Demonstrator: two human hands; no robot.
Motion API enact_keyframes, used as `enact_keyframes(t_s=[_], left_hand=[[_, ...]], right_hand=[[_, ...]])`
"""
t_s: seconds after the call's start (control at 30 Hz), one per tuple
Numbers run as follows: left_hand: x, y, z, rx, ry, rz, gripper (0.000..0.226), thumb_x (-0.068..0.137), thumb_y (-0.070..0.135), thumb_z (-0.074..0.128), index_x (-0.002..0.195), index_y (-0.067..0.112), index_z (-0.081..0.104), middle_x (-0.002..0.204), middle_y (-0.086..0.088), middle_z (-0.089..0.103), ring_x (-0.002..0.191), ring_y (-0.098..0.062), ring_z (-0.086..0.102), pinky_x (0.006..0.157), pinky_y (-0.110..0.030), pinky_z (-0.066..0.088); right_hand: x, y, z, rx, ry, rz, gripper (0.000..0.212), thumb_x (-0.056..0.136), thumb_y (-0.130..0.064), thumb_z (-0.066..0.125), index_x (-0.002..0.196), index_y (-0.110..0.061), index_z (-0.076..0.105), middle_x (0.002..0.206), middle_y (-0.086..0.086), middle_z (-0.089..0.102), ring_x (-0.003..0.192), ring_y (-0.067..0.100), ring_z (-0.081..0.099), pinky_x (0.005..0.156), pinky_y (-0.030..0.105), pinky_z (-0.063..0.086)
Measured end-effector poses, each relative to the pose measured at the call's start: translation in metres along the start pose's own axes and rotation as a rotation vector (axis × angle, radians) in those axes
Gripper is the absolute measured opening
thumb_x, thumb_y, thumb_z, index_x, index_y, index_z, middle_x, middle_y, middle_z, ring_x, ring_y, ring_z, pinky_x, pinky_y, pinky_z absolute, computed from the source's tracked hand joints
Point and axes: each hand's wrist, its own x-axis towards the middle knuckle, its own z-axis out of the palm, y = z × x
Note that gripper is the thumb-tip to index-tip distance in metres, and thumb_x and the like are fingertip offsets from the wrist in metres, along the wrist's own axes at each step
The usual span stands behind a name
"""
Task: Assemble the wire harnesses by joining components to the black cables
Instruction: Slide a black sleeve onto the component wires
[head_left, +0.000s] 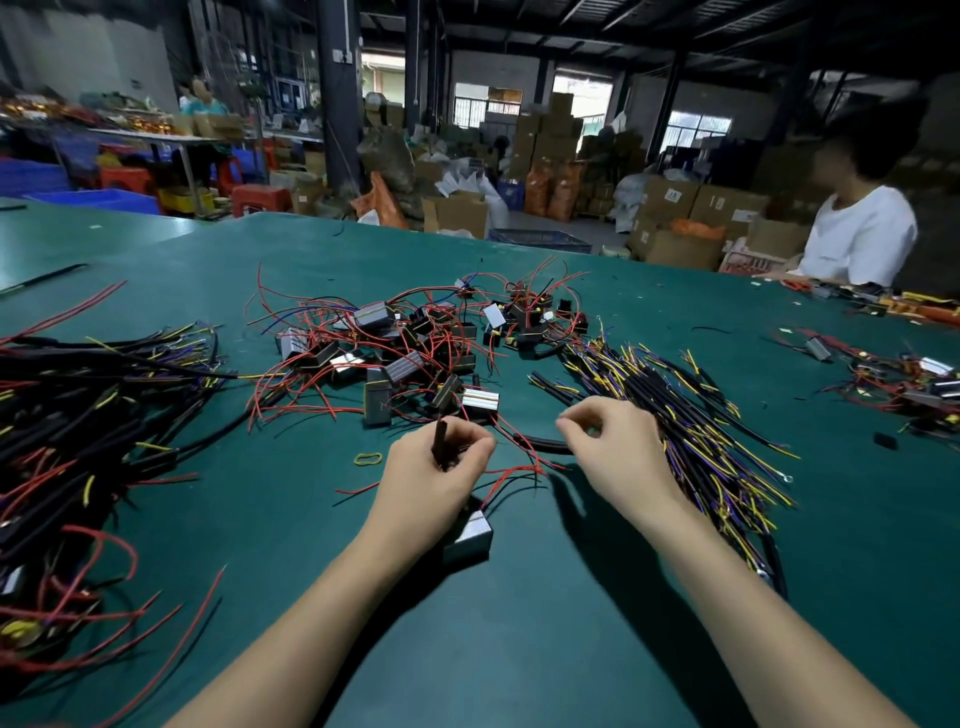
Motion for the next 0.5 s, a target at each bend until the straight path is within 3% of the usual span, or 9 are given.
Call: enact_keyframes(t_s=[0.1,0.3,0.43,0.5], left_hand=[[0.001,0.000,0.000,-0.018,0.008,-0.021,0.009,0.088,0.014,0.065,0.081,0.013,0.069,0.074,0.001,0.068,0.070,-0.012,0.060,0.070,-0.024,0.047],[0.002,0.000,0.001,-0.063,0.019,-0.031,0.010,0.088,0.012,0.065,0.080,0.012,0.069,0.075,0.000,0.068,0.070,-0.008,0.059,0.070,-0.019,0.046],[0.002,0.000,0.001,-0.088,0.005,-0.026,0.009,0.087,0.013,0.066,0.079,0.013,0.069,0.074,-0.009,0.068,0.067,-0.010,0.055,0.066,-0.020,0.044],[0.002,0.000,0.000,-0.090,0.000,-0.026,0.010,0.088,0.012,0.064,0.079,0.015,0.068,0.064,-0.001,0.062,0.060,-0.008,0.050,0.059,-0.016,0.040]], right_hand=[[0.011,0.005,0.012,-0.347,-0.140,-0.123,0.015,0.092,-0.026,0.057,0.098,-0.020,0.069,0.105,-0.003,0.063,0.100,0.020,0.059,0.077,0.030,0.045],[0.018,0.006,0.022,-0.661,-0.198,-0.331,0.021,0.095,-0.015,0.044,0.106,-0.012,0.063,0.106,0.004,0.057,0.101,0.027,0.057,0.074,0.035,0.048],[0.017,0.007,0.021,-0.692,-0.210,-0.398,0.021,0.095,-0.015,0.042,0.105,-0.011,0.060,0.107,0.003,0.058,0.102,0.025,0.055,0.073,0.034,0.047],[0.013,0.007,0.016,-0.596,-0.175,-0.355,0.016,0.093,-0.018,0.046,0.100,-0.012,0.059,0.105,0.002,0.058,0.099,0.024,0.055,0.072,0.034,0.047]])
